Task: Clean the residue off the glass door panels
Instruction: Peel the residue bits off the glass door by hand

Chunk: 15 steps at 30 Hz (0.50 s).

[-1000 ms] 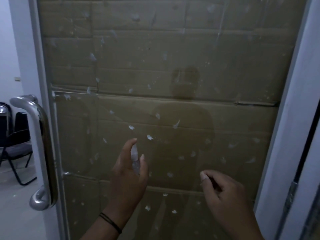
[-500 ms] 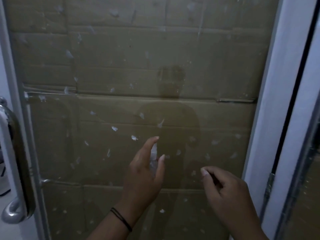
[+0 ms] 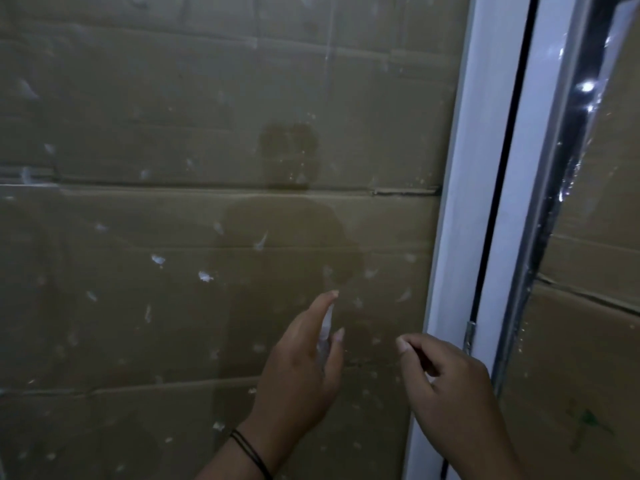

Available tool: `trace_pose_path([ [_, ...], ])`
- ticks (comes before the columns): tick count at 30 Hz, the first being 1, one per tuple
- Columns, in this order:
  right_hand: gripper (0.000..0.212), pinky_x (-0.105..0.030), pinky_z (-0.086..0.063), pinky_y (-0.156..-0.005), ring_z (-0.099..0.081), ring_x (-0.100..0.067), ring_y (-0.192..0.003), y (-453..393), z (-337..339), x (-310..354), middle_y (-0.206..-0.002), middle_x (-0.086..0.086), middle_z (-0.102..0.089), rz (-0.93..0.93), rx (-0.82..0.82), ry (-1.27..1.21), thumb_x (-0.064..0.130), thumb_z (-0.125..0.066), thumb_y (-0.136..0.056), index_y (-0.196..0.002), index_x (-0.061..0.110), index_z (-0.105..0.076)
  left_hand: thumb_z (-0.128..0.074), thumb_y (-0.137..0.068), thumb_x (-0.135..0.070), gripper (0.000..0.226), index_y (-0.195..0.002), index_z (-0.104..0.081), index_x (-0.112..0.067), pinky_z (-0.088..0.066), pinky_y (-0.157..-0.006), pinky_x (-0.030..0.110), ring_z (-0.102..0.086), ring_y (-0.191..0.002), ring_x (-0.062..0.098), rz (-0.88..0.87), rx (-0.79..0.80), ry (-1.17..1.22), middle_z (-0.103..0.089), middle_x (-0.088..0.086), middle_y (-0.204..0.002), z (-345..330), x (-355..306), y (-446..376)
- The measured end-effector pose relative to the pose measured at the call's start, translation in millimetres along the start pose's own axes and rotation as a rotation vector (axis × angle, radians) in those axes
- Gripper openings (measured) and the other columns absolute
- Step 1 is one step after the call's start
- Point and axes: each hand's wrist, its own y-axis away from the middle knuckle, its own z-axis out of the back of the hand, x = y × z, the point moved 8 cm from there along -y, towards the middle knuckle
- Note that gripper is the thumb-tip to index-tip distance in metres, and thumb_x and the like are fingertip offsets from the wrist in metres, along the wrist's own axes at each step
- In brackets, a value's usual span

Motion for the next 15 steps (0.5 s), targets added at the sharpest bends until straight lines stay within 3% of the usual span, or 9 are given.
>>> trace_pose_path([
  [4, 0.021, 0.0, -0.042, -0.063, -0.054, 0.013, -0.086, 4, 11, -8, -0.072, 0.026, -0.059, -0.013, -0.002, 0.017, 0.021, -0.059, -0.088, -0.082, 0.042, -0.06, -0.06, -0.086, -0.02, 0.047, -0.129, -0.043, -0.029, -0.037, -0.08, 0.001, -0.057, -0.094, 0.003, -0.027, 0.034, 0.03, -0.062, -0.007, -0.108, -18, -13, 3],
  [10, 0.015, -0.01, -0.041, -0.056, -0.057, 0.002, -0.073, 9, 29, -25, -0.07, 0.018, -0.062, -0.051, -0.02, 0.079, 0.027, -0.054, -0.09, -0.084, 0.03, -0.068, -0.062, -0.085, -0.018, 0.046, -0.127, -0.044, -0.027, -0.042, -0.075, 0.011, -0.058, -0.089, 0.006, -0.056, 0.035, 0.043, -0.065, -0.001, -0.103, -41, -32, 7],
  [15, 0.018, -0.008, -0.044, -0.063, -0.057, 0.006, -0.078, 11, 40, -31, -0.072, 0.017, -0.064, -0.09, -0.029, 0.063, 0.027, -0.054, -0.091, -0.08, 0.039, -0.062, -0.062, -0.085, -0.02, 0.046, -0.127, -0.045, -0.026, -0.041, -0.072, 0.011, -0.055, -0.09, 0.006, -0.063, 0.051, 0.045, -0.065, -0.002, -0.101, -55, -44, 8],
])
